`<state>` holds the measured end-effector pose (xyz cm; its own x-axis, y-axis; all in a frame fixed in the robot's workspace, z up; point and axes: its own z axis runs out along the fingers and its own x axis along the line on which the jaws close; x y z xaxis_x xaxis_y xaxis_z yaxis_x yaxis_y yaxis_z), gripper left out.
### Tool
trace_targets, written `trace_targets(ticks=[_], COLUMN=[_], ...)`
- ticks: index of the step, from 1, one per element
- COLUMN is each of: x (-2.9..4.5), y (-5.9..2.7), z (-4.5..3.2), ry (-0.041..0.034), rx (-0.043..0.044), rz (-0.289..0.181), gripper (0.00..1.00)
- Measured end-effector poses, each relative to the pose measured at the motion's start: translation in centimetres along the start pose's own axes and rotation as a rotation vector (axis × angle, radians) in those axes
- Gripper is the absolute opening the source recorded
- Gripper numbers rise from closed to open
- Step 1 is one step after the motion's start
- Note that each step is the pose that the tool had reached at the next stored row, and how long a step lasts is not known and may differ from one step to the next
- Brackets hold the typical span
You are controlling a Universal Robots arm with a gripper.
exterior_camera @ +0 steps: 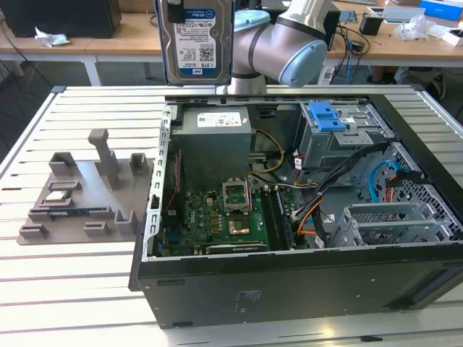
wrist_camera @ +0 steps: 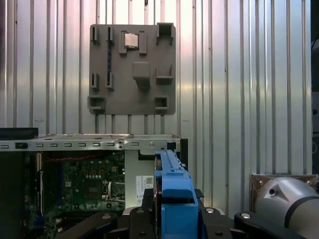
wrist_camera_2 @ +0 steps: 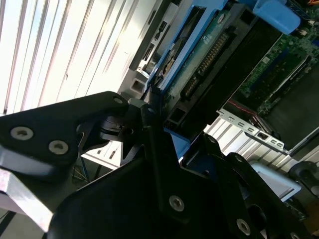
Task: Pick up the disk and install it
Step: 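Pick up the disk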
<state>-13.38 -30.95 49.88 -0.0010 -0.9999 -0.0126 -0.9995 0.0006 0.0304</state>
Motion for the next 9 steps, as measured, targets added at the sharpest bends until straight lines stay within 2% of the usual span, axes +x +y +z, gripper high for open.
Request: trace_targets(ticks=[9], x=[0.69], y=[-0.21], z=[0.02], ry=[0.0001], rx=[-0.0001], rz=[0.0], gripper=[0.37])
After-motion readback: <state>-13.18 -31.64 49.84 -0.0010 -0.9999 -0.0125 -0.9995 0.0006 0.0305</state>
